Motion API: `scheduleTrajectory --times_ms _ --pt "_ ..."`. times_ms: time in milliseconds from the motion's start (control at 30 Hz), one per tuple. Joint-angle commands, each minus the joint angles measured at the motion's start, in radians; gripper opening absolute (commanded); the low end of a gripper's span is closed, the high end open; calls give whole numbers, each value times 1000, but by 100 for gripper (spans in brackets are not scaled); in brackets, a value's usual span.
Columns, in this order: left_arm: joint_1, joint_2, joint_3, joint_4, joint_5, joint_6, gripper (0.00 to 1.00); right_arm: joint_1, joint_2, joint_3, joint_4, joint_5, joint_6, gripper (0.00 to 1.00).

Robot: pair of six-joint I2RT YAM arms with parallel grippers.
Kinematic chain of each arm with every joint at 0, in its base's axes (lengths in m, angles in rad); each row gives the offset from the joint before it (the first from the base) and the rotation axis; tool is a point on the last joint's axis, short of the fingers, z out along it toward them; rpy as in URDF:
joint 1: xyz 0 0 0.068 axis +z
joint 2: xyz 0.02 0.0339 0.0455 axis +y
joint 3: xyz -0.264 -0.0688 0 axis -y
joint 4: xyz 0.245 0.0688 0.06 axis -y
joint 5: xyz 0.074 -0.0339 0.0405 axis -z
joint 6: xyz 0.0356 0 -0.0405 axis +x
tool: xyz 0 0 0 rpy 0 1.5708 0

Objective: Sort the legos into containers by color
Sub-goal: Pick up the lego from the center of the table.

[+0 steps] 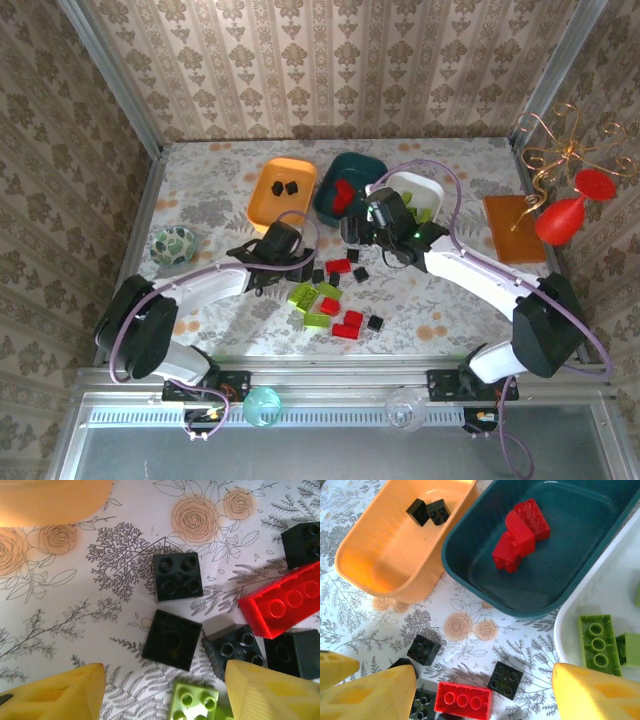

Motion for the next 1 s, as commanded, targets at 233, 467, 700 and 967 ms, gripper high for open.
scheduleTrajectory --times_ms 233,467,700,967 --pt "3 122 83 -20 -36 60 62 -2 -44 -29 41 48 32 73" --pt "3 179 112 -31 -41 69 58 -5 -81 -34 34 68 27 74" --pt "5 219 126 -30 -40 69 50 -13 -101 -40 32 75 27 74" --pt "5 155 103 -47 -32 53 33 -19 -116 -54 31 78 32 74"
